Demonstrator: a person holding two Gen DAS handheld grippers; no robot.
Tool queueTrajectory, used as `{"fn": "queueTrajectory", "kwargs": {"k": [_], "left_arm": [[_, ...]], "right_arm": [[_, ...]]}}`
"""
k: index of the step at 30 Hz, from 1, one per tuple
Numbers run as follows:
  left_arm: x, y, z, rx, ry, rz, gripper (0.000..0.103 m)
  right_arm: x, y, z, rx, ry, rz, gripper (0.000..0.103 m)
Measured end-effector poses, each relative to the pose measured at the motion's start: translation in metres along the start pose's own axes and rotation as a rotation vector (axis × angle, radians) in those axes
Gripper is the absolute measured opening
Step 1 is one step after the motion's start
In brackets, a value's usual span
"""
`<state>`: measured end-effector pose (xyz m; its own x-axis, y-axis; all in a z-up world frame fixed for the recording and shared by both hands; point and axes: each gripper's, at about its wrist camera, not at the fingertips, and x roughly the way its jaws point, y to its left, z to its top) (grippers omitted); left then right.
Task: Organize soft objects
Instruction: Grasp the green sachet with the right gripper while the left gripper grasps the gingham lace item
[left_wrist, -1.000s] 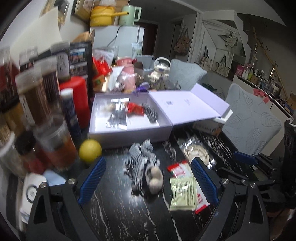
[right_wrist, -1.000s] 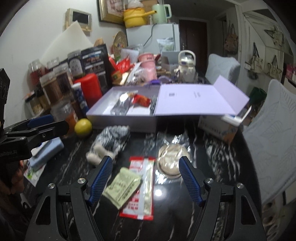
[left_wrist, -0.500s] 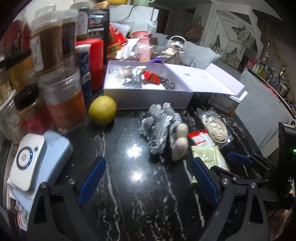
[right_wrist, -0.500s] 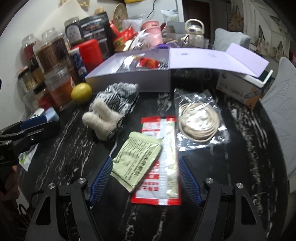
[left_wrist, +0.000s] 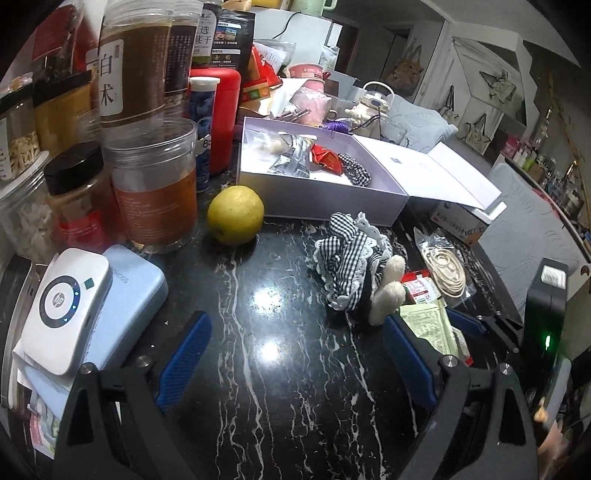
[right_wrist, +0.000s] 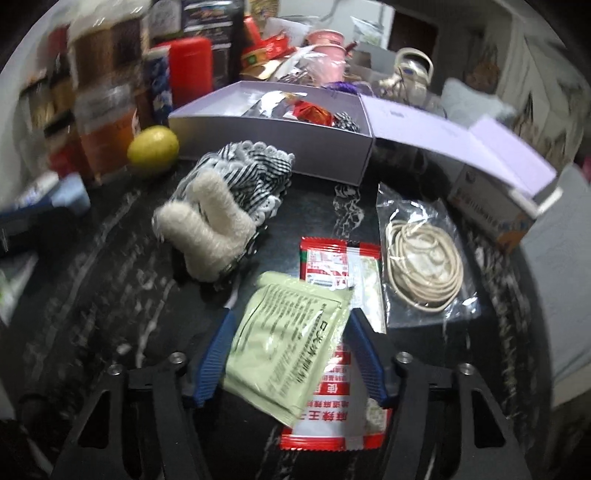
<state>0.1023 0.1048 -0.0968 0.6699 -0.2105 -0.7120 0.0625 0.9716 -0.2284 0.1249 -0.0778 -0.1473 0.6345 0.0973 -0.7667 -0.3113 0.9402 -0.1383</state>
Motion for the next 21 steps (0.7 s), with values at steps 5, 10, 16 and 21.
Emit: {"fn": "queueTrajectory", "kwargs": {"k": [5, 10, 16, 21], "left_arm": [[0.005, -0.006, -0.003, 0.005, 0.022, -0.023, 0.095], [0.005, -0.018, -0.004, 0.022, 0.018, -0.031, 0.095], [0.012, -0.037, -0.004, 0.048, 0.033, -0.064, 0.095], [0.022, -0.062, -0.001, 0.076, 0.045, -0.084, 0.095]], "right_arm": [[-0.005, 0.002, -0.006, -0.028, -0.034, -0.005, 0.037], [-0.014, -0.015, -0.009, 0.043, -0.044, 0.089, 0.033], [-0.034, -0.046, -0.02, 0.119, -0.068, 0.077, 0.033], [-0.043, -0.078, -0.031, 0.183, -0.077, 0.034, 0.034]]}}
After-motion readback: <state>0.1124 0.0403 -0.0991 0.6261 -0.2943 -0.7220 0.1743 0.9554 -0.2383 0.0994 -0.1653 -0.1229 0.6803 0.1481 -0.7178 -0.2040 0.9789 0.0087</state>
